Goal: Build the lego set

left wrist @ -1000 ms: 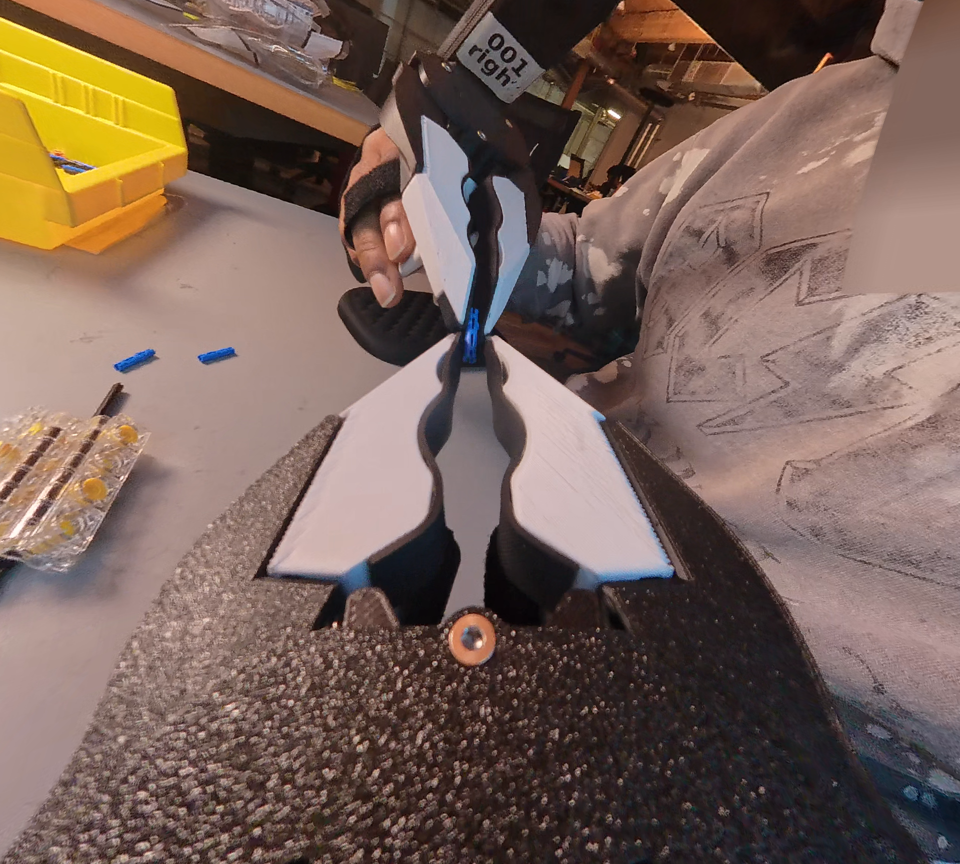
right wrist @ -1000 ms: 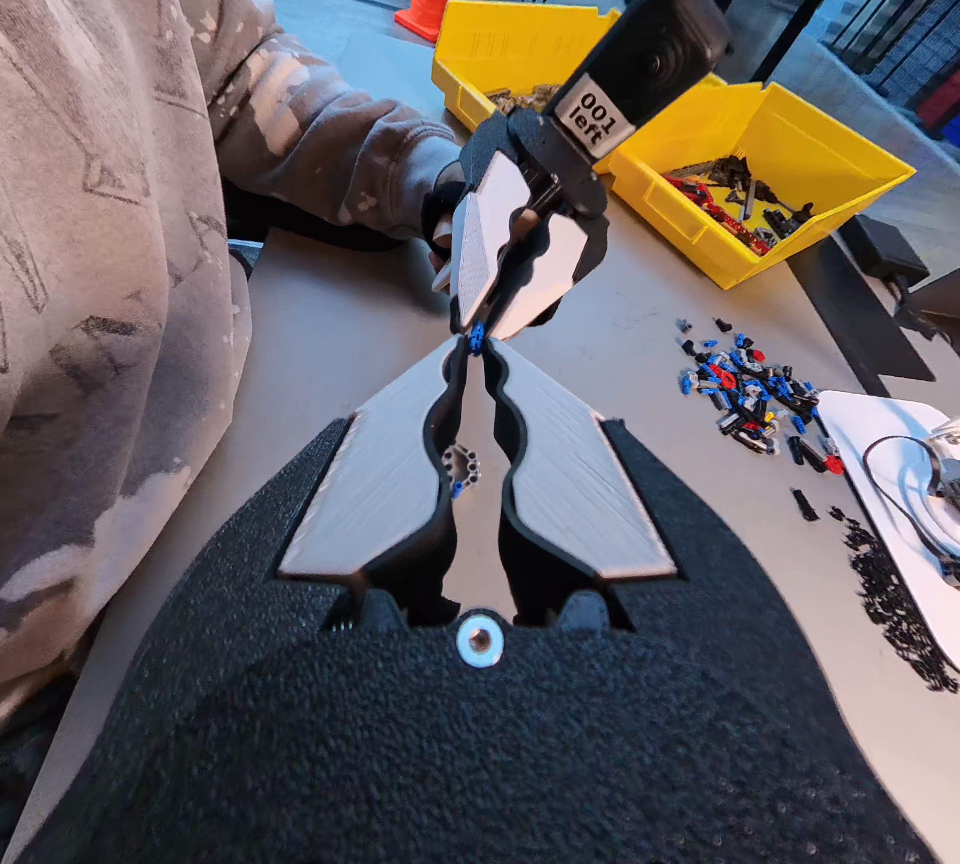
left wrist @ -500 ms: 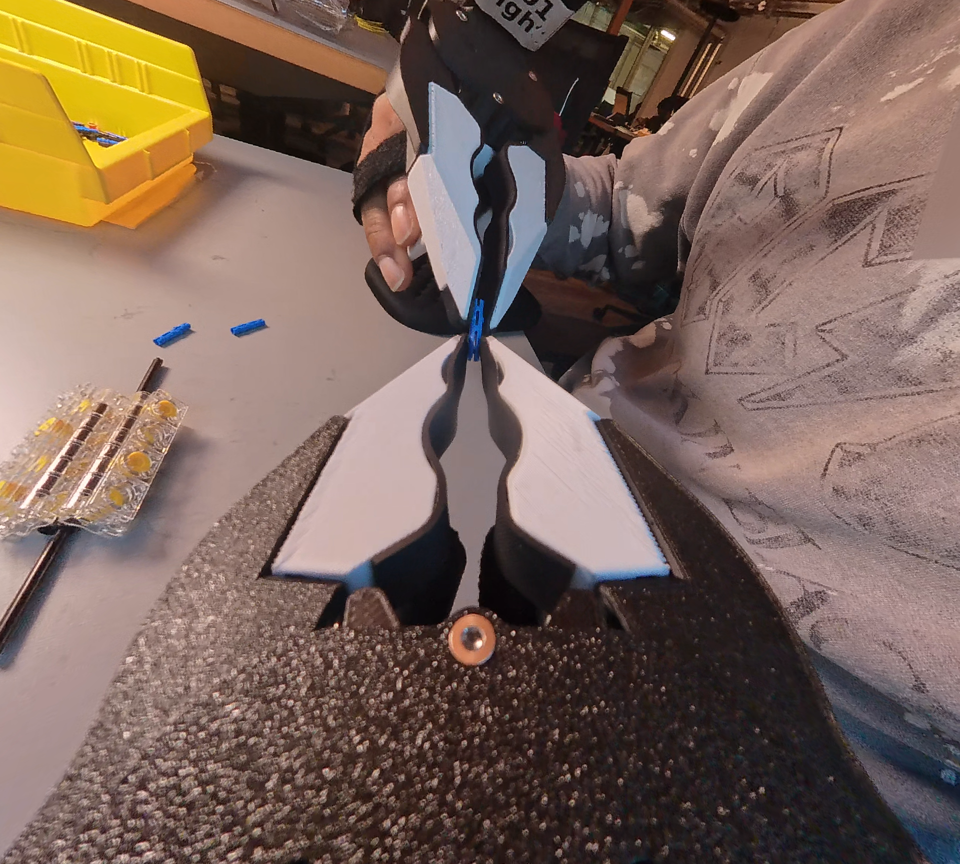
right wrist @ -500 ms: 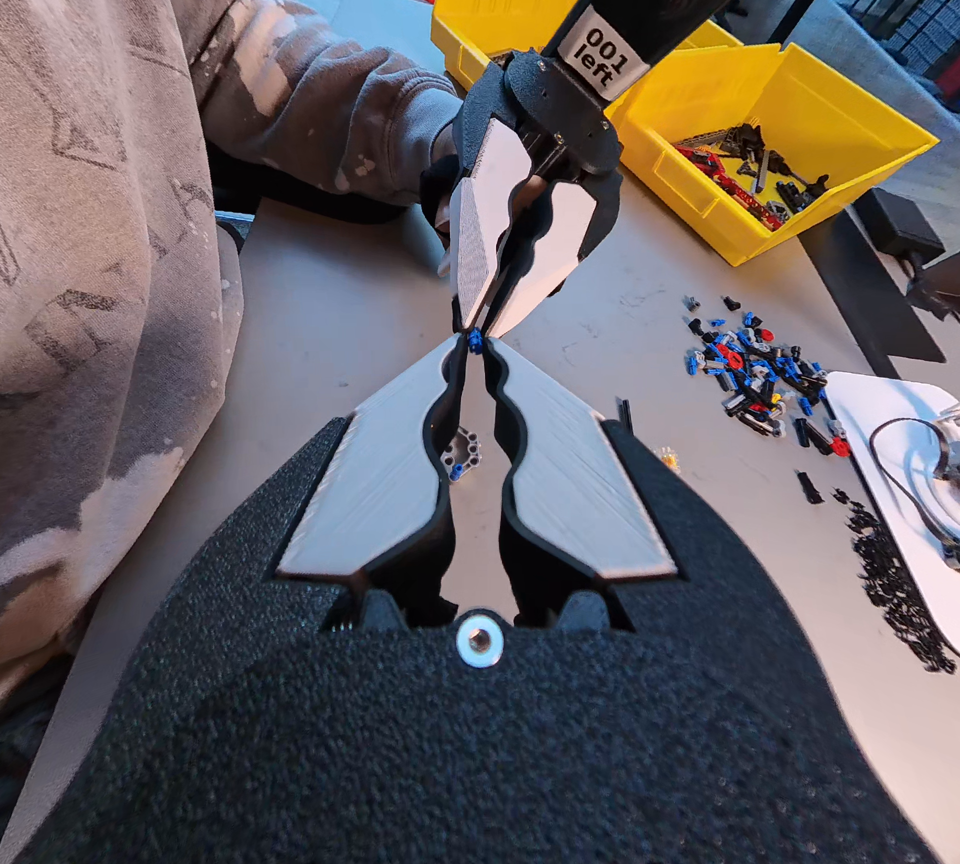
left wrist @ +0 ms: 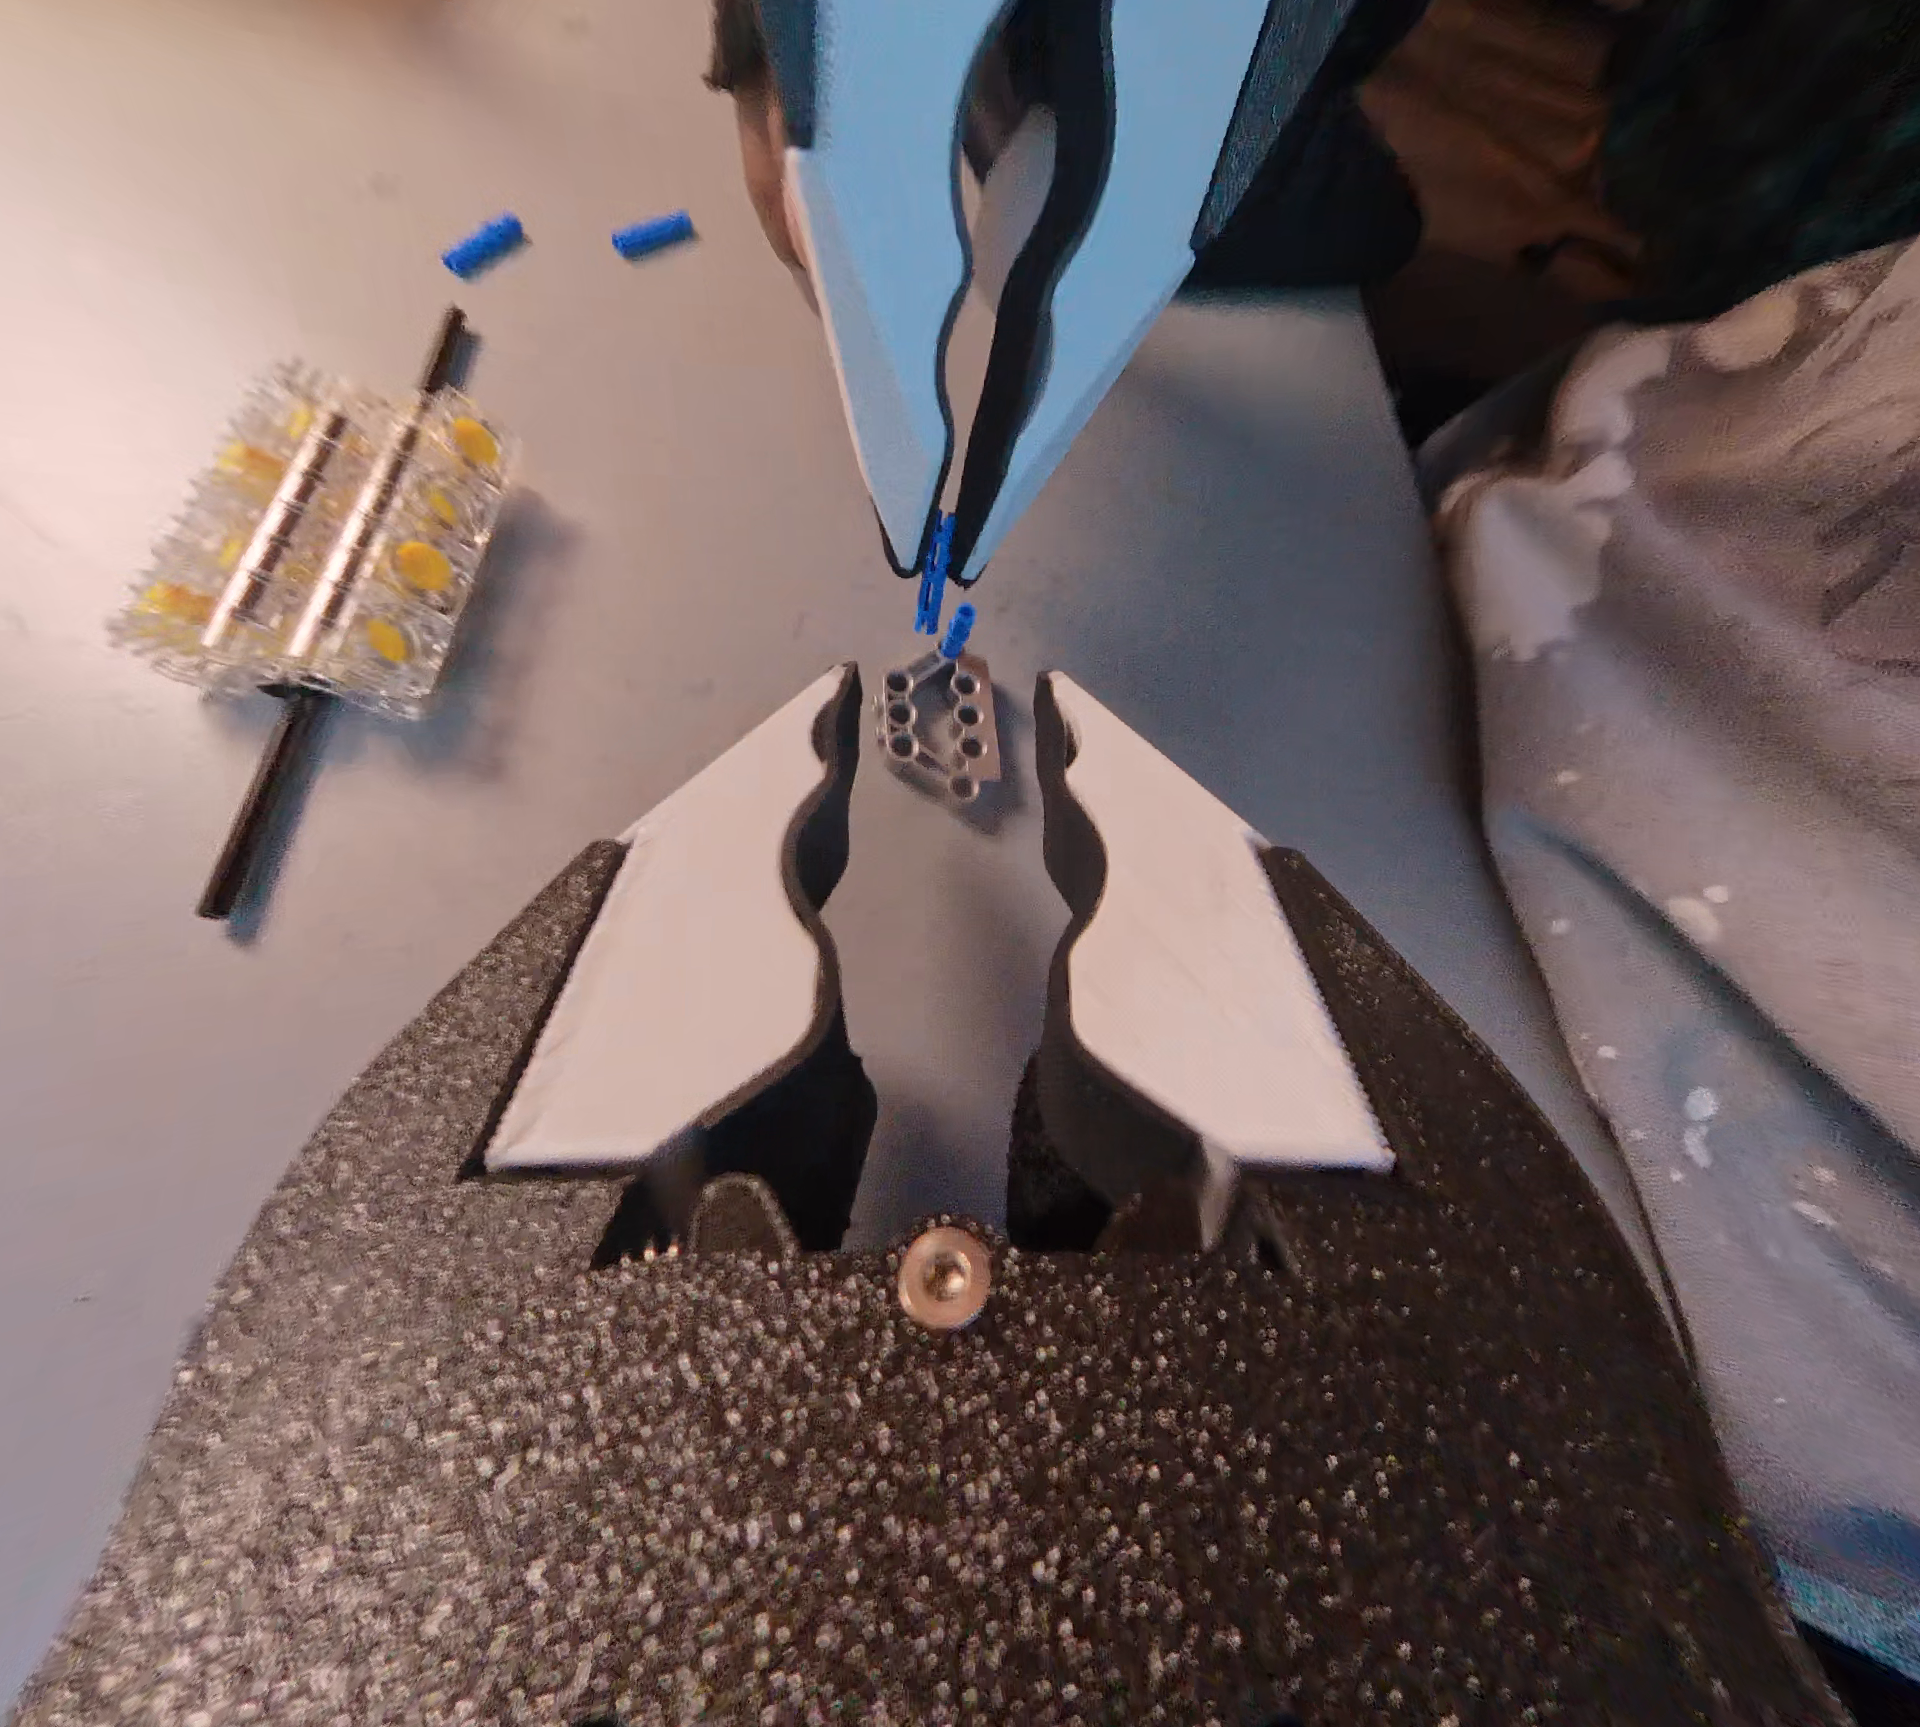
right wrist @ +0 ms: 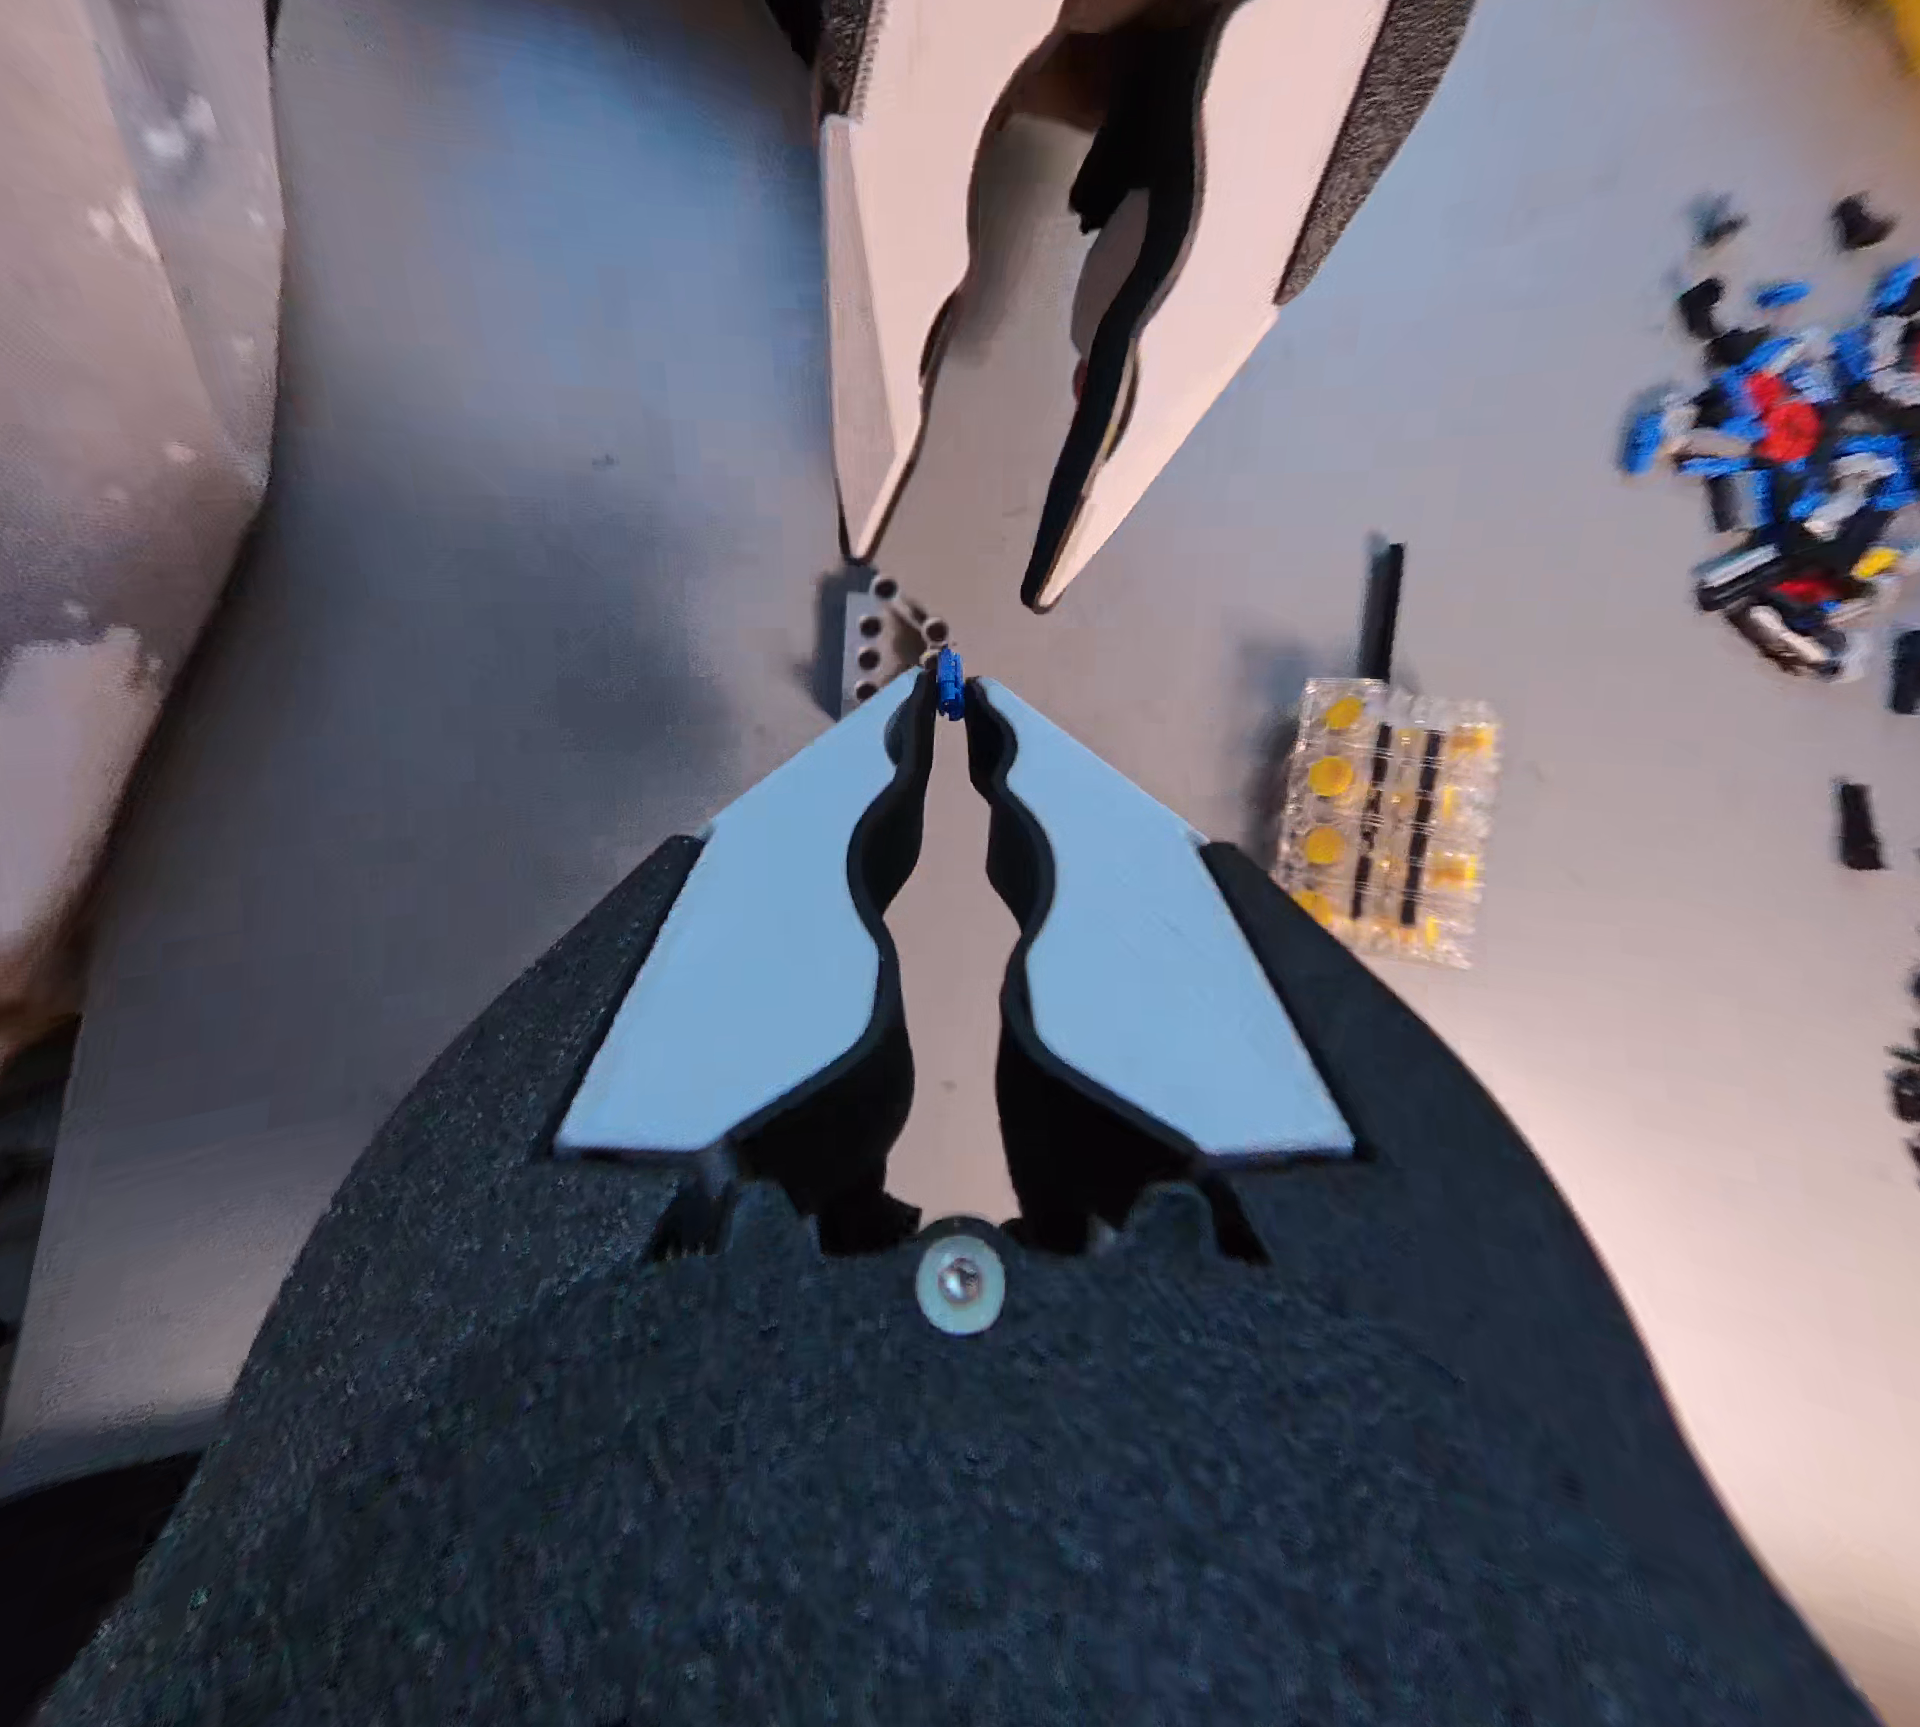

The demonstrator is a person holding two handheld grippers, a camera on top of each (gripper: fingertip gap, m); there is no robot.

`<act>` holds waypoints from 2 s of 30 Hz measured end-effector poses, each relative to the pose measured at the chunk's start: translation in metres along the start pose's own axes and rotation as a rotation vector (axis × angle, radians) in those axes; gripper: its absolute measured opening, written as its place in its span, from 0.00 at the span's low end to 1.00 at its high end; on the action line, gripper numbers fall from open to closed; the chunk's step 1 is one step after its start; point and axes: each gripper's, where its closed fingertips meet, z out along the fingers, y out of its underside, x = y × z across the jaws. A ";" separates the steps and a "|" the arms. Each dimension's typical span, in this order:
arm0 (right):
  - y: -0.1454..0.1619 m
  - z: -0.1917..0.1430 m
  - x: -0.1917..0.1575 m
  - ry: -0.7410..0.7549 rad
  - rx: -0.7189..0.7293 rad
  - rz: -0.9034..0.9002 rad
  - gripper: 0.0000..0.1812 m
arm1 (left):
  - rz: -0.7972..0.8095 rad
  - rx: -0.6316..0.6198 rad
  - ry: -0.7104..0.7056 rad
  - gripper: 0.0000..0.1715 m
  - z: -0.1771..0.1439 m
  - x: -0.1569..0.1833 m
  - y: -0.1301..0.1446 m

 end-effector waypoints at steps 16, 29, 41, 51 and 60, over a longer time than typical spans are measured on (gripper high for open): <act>0.025 0.032 -0.004 -0.115 -0.330 -0.152 0.01 | 0.080 -0.180 -0.080 0.16 0.025 -0.004 0.030; 0.003 0.021 0.000 -0.055 -0.213 -0.126 0.01 | 0.031 -0.055 -0.054 0.04 0.007 -0.005 0.007; -0.037 -0.013 0.003 0.004 0.173 0.021 0.02 | 0.091 0.118 -0.011 0.01 -0.005 0.008 -0.024; -0.033 -0.014 -0.004 0.002 0.130 -0.010 0.03 | 0.133 0.097 -0.013 0.01 -0.002 0.013 -0.022; -0.015 -0.009 0.006 0.019 0.036 0.052 0.01 | 0.100 0.018 -0.069 0.16 -0.013 -0.004 -0.006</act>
